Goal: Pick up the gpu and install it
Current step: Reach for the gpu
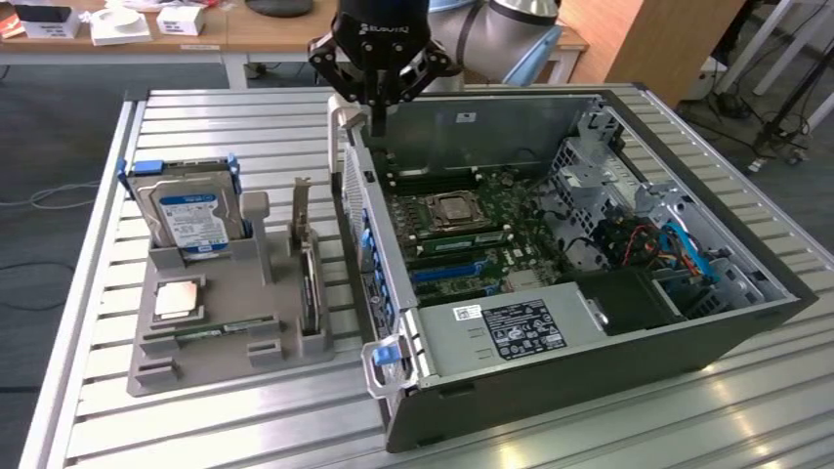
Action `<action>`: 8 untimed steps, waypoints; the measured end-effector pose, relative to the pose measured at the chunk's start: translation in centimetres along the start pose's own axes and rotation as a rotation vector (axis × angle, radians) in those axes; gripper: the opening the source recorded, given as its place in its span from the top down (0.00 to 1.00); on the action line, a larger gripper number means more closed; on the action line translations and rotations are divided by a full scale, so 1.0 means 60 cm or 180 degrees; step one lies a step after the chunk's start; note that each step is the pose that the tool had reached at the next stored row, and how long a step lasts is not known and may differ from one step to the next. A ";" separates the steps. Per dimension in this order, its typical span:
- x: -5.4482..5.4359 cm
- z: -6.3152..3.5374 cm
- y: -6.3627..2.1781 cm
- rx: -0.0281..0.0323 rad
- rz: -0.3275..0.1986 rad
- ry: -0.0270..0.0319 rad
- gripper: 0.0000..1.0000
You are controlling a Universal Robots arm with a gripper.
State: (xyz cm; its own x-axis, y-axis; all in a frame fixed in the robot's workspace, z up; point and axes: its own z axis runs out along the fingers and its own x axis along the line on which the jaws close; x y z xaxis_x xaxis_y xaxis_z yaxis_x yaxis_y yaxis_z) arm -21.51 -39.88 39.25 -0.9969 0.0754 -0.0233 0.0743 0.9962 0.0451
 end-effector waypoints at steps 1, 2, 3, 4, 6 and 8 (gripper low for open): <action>0.005 0.000 0.000 0.0000 0.0000 0.0000 0.89; 0.009 0.000 -0.001 0.0000 0.0000 0.0000 0.89; 0.014 0.000 -0.001 0.0000 -0.0001 0.0000 0.89; 0.019 0.000 -0.001 0.0000 -0.0001 0.0000 0.89; 0.026 0.000 -0.002 0.0000 0.0000 0.0000 0.89; 0.034 0.000 -0.003 0.0000 0.0000 0.0000 0.89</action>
State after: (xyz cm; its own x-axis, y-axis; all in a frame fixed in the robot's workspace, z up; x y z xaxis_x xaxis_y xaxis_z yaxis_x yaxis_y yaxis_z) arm -23.56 -39.89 39.21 -0.9969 0.0753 -0.0233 0.0742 0.9962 0.0451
